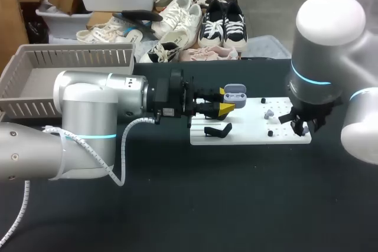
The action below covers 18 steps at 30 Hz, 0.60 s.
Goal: Pick up each earbud case from the left stands, insert the matching earbuds, close the lid, and place the case in the box.
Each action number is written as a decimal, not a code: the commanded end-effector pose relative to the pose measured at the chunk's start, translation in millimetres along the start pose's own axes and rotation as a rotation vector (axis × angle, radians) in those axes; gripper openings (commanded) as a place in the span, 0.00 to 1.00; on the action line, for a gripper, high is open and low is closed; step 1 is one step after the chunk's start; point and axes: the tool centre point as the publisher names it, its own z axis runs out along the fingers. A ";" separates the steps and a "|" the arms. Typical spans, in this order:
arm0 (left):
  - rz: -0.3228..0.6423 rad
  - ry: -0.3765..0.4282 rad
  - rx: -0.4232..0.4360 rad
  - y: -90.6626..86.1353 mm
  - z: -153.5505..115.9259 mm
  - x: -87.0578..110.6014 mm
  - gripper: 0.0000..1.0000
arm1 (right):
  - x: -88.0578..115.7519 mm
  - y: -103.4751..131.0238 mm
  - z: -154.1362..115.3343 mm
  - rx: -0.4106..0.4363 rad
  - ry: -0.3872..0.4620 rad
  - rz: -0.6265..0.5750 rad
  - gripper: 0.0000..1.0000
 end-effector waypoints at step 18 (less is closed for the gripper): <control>0.001 -0.001 -0.003 -0.6 0.2 0.2 0.00 | -0.5 2.3 8.9 0.006 0.011 0.003 0.29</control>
